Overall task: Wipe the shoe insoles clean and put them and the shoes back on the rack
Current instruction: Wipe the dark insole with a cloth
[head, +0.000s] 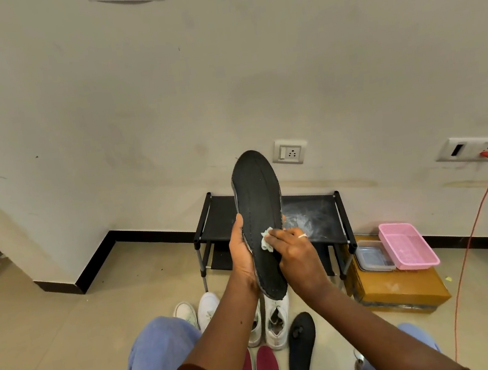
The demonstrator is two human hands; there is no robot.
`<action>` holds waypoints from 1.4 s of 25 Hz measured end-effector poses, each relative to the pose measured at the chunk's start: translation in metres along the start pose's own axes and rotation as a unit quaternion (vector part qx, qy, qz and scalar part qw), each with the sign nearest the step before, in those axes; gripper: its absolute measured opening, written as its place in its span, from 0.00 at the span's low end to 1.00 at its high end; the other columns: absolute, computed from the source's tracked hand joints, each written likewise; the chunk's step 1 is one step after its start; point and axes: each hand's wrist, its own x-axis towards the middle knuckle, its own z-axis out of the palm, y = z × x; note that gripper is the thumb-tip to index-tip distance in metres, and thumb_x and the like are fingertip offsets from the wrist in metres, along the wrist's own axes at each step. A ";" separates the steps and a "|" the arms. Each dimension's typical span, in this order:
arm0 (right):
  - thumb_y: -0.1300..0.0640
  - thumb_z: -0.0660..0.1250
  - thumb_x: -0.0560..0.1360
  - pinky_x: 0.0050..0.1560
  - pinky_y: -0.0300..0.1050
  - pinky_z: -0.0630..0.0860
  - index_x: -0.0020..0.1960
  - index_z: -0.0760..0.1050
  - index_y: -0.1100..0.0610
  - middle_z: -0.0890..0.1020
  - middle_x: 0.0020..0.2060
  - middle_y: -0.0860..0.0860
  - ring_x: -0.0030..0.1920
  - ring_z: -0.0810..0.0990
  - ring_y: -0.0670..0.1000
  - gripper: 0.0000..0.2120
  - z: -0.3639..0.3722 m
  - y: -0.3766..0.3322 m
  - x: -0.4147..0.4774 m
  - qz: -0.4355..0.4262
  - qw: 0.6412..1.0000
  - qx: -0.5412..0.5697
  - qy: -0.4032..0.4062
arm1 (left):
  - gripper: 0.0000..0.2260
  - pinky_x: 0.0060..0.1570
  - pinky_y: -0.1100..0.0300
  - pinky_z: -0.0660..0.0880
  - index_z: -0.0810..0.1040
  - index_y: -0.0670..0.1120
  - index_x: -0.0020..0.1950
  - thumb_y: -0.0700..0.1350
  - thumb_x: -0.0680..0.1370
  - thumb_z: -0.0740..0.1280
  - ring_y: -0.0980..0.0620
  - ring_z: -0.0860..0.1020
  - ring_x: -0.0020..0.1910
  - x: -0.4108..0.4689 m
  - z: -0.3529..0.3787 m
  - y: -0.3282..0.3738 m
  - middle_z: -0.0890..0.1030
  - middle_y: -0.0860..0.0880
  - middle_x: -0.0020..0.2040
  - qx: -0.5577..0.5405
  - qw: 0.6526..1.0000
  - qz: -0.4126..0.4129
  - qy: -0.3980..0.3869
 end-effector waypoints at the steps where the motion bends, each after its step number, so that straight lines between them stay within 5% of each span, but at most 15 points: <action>1: 0.71 0.73 0.61 0.36 0.47 0.81 0.49 0.81 0.64 0.84 0.46 0.57 0.41 0.81 0.58 0.16 0.000 0.001 0.005 -0.001 1.000 -0.011 -0.012 | 0.29 0.57 0.53 0.75 0.75 0.39 0.63 0.61 0.76 0.59 0.44 0.78 0.52 0.000 -0.001 -0.002 0.78 0.40 0.54 0.001 1.000 0.006 0.011; 5: 0.74 0.72 0.61 0.37 0.49 0.80 0.46 0.82 0.63 0.84 0.44 0.58 0.40 0.81 0.60 0.16 -0.001 -0.003 0.018 0.047 0.999 0.009 -0.018 | 0.24 0.50 0.56 0.78 0.84 0.42 0.50 0.59 0.78 0.57 0.46 0.82 0.46 -0.003 -0.004 -0.011 0.83 0.42 0.47 -0.021 0.999 0.020 0.027; 12: 0.71 0.66 0.59 0.42 0.41 0.80 0.41 0.83 0.59 0.85 0.40 0.53 0.40 0.83 0.51 0.15 -0.012 -0.025 -0.024 0.015 0.997 0.064 -0.029 | 0.31 0.51 0.50 0.78 0.71 0.38 0.67 0.63 0.78 0.54 0.42 0.80 0.50 -0.002 -0.005 -0.007 0.78 0.38 0.57 -0.045 0.999 -0.019 0.024; 19: 0.71 0.67 0.65 0.29 0.46 0.76 0.41 0.82 0.59 0.81 0.40 0.56 0.39 0.79 0.57 0.10 -0.012 -0.011 0.010 0.079 0.991 0.005 -0.110 | 0.23 0.47 0.57 0.78 0.79 0.40 0.53 0.58 0.79 0.55 0.46 0.82 0.44 -0.008 0.000 -0.021 0.81 0.41 0.46 -0.007 0.997 -0.040 0.059; 27: 0.72 0.57 0.73 0.45 0.49 0.73 0.53 0.81 0.61 0.79 0.51 0.56 0.52 0.74 0.59 0.17 -0.003 0.019 0.048 0.146 0.980 -0.020 -0.132 | 0.22 0.36 0.57 0.81 0.79 0.40 0.51 0.54 0.82 0.52 0.45 0.83 0.37 -0.007 0.002 -0.034 0.83 0.41 0.41 -0.005 0.998 -0.047 0.052; 31: 0.71 0.58 0.68 0.36 0.49 0.76 0.44 0.83 0.58 0.82 0.43 0.52 0.42 0.76 0.57 0.18 -0.001 0.013 0.025 0.064 0.984 0.005 -0.167 | 0.29 0.38 0.58 0.81 0.84 0.39 0.43 0.59 0.79 0.52 0.45 0.83 0.38 -0.006 -0.006 -0.033 0.82 0.40 0.39 -0.036 0.997 -0.051 0.049; 35: 0.70 0.59 0.57 0.25 0.38 0.64 0.35 0.81 0.53 0.80 0.32 0.46 0.30 0.73 0.52 0.17 -0.013 -0.003 -0.009 0.034 0.986 0.029 -0.158 | 0.34 0.42 0.57 0.81 0.84 0.37 0.44 0.62 0.80 0.49 0.45 0.83 0.41 -0.002 -0.016 -0.028 0.83 0.39 0.43 -0.016 0.996 -0.055 0.072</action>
